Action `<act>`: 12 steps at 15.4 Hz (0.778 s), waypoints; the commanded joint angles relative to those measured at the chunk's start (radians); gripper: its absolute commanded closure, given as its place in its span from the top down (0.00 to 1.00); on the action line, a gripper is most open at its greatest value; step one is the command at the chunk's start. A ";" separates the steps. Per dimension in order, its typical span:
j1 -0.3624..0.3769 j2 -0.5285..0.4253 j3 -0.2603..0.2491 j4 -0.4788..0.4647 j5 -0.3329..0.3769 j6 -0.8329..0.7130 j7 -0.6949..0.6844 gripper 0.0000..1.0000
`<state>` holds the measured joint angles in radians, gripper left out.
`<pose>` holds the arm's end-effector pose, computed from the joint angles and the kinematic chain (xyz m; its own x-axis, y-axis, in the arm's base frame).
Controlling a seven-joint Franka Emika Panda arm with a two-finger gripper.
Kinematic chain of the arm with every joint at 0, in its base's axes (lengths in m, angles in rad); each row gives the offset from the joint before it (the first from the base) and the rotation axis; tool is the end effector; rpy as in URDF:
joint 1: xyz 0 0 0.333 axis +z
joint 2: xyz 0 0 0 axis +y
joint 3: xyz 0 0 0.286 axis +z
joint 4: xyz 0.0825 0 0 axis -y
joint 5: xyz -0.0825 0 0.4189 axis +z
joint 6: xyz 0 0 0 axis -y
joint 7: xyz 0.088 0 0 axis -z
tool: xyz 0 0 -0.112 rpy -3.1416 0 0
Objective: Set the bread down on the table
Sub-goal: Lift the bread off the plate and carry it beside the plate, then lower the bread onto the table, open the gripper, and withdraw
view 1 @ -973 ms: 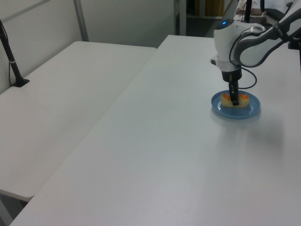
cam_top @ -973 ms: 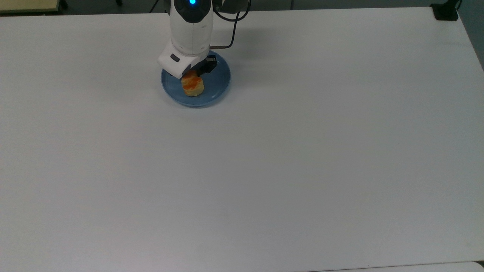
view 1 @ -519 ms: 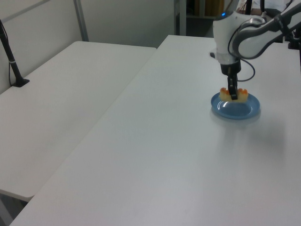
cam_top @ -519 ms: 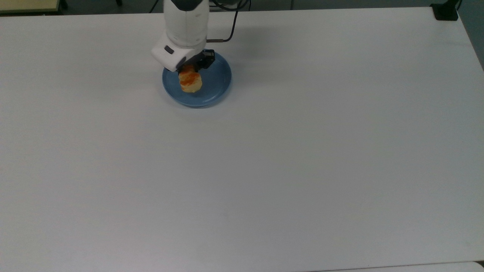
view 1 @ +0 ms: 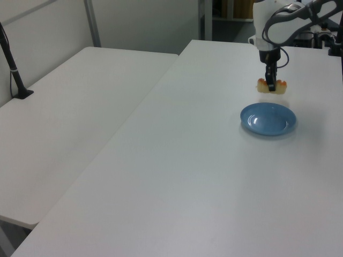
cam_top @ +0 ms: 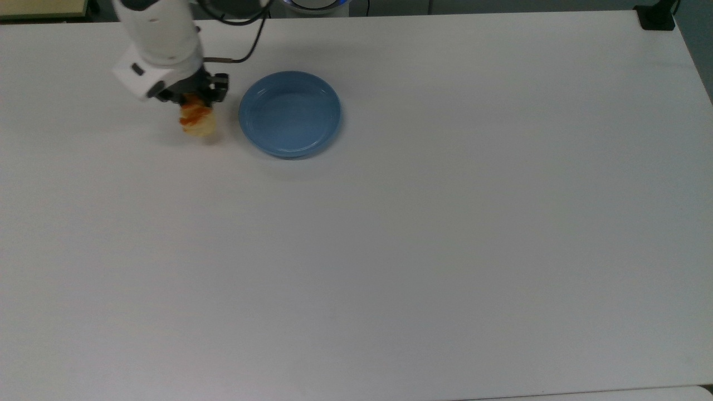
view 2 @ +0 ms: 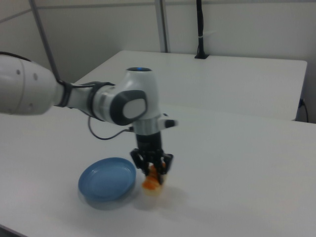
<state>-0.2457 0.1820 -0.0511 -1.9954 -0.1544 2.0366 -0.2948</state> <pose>0.5672 -0.1830 0.3059 0.9816 0.0682 -0.1782 0.0849 -0.9925 0.0875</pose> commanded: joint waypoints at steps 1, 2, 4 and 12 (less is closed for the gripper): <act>-0.066 0.144 0.002 0.165 0.012 -0.004 -0.044 0.49; -0.072 0.166 0.000 0.187 0.007 -0.004 -0.044 0.53; -0.096 0.185 0.000 0.204 0.001 0.001 -0.044 0.68; 0.027 0.108 0.016 0.312 0.013 -0.167 0.085 1.00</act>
<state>-0.3356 0.3545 -0.0403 -1.7695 -0.1544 2.0249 -0.3229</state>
